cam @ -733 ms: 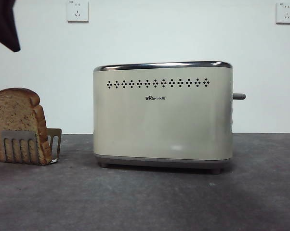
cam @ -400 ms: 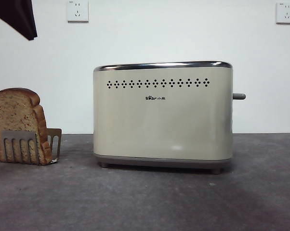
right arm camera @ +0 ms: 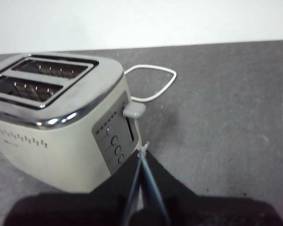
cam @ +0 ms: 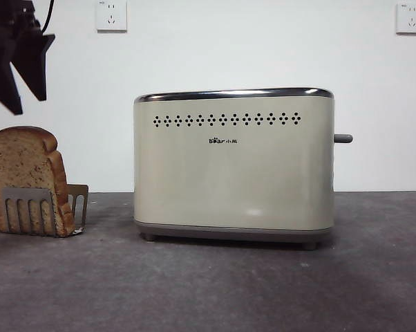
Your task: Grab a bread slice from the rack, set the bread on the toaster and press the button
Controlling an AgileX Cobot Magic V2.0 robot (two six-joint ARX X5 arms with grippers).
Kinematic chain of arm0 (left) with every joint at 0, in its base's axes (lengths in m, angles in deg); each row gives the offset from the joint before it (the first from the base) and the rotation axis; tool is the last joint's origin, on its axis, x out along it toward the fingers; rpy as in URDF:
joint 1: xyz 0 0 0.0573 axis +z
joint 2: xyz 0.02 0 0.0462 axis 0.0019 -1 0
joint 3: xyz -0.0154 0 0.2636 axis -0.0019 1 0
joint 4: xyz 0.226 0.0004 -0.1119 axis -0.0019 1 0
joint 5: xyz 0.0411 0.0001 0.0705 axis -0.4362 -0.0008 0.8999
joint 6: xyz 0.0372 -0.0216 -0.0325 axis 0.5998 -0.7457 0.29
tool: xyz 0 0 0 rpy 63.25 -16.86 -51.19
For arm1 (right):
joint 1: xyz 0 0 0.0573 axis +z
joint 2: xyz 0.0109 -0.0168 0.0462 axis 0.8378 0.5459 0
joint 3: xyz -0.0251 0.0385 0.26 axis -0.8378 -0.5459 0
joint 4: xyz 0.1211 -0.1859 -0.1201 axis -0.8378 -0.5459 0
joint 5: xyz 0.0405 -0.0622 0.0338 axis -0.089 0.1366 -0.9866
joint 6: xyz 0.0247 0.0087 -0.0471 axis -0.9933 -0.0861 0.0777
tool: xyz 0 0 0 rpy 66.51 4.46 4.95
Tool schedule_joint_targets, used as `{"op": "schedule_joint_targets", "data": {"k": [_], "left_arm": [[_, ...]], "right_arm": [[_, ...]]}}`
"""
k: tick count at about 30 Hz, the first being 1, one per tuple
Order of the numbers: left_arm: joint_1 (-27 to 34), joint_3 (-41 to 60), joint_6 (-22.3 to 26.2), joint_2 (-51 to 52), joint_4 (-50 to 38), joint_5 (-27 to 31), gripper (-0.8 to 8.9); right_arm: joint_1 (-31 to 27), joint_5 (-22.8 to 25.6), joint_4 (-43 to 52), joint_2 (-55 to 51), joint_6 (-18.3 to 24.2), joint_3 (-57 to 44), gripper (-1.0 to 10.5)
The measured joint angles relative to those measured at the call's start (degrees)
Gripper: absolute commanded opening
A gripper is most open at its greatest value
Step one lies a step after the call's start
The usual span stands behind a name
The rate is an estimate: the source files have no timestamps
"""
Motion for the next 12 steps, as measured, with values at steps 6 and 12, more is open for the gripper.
{"op": "schedule_joint_targets", "data": {"k": [6,12], "left_arm": [[2.05,0.0,0.02,-3.61,-0.28,0.0,3.46],[3.34,0.0,1.01,-5.33,-0.7,0.02,3.42]], "right_arm": [[0.0,0.02,-1.4,0.0,0.72,0.02,0.0],[0.0,0.92,-1.7,0.0,1.46,0.02,0.0]]}}
